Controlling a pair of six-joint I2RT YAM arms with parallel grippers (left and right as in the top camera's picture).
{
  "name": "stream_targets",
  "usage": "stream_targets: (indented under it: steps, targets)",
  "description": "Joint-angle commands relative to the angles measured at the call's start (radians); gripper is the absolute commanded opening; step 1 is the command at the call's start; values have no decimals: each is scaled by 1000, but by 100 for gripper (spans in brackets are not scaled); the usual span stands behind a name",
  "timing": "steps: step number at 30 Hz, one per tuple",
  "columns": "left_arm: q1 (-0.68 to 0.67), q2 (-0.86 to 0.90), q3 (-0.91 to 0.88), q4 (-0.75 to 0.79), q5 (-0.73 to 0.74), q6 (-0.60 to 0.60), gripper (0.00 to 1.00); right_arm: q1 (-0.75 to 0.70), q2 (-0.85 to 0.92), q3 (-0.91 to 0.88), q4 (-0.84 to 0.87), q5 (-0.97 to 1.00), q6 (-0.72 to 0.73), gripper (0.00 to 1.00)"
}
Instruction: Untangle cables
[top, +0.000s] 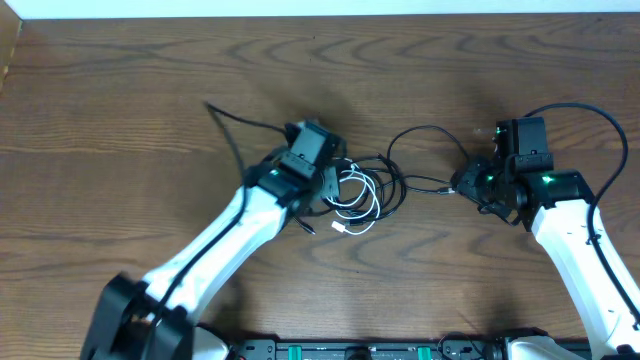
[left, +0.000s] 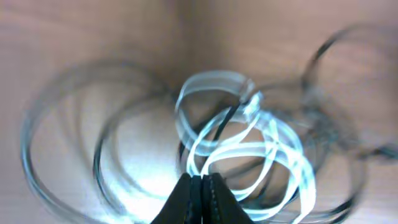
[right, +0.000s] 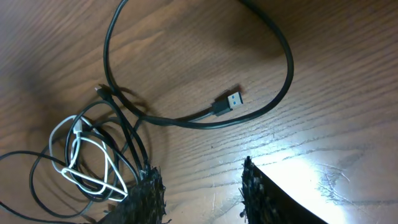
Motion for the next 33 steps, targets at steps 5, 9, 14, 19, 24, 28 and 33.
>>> stream_targets:
  steps: [5,9,14,19,24,28,33]
  targets:
    - [11,56,-2,311,-81,294,13,2,0,1,-2,11,9,38]
    - [55,149,-2,413,-81,326,8,2,0,1,-3,11,9,38]
    - [133,270,-2,507,-80,322,8,2,0,1,-5,11,10,38]
    - [177,366,-2,530,-80,293,8,2,0,1,-11,10,10,34]
    - [171,391,-2,438,-32,262,7,2,0,0,-16,11,10,33]
    - [163,369,-2,295,12,254,7,2,0,1,-18,11,10,33]
    - [161,305,-2,107,12,182,8,2,0,1,-18,11,10,34]
